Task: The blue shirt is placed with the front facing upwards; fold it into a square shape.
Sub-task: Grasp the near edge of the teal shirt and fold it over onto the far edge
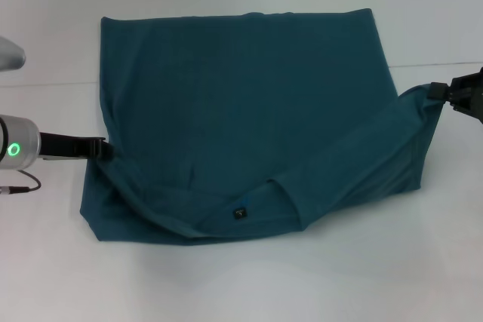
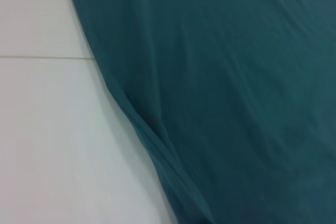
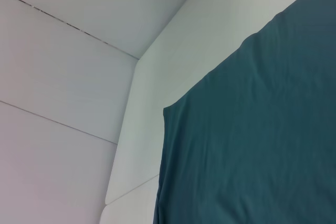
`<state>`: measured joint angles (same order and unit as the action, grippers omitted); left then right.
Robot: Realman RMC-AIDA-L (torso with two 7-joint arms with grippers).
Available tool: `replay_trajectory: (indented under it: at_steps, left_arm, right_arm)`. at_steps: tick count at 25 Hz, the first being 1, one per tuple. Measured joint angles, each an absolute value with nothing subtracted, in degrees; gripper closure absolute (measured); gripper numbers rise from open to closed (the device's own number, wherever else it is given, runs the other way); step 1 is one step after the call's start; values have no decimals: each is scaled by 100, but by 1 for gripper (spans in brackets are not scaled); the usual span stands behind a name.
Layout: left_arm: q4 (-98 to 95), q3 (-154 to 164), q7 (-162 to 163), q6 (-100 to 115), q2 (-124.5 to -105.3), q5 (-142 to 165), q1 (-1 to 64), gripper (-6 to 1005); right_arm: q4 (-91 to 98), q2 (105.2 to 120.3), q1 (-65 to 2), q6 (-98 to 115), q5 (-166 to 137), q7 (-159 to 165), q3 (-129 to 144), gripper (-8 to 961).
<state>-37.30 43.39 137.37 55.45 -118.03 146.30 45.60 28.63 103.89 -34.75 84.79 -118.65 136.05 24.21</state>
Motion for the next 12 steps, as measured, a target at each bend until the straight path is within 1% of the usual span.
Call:
replay_trajectory:
  at_steps: [2, 5, 10, 12]
  left_arm:
    - [-3849, 4306, 13737, 5670, -11812, 14581, 4500, 679]
    - [-3975, 4286, 13720, 5787, -11816, 14417, 4401, 909]
    - [-4008, 4233, 13494, 5876, -11796, 13996, 4219, 993]
    - [-4045, 4213, 13412, 5900, -11799, 13810, 4126, 993]
  right_arm:
    - [2864, 10388, -3465, 8502, -11865, 13605, 2398, 924]
    - [2864, 10388, -3437, 8514, -11855, 13605, 2381, 921]
    - [2866, 10403, -3410, 8560, -11771, 13588, 2373, 918]
    - [2871, 10404, -3406, 8585, -11732, 13585, 2372, 916]
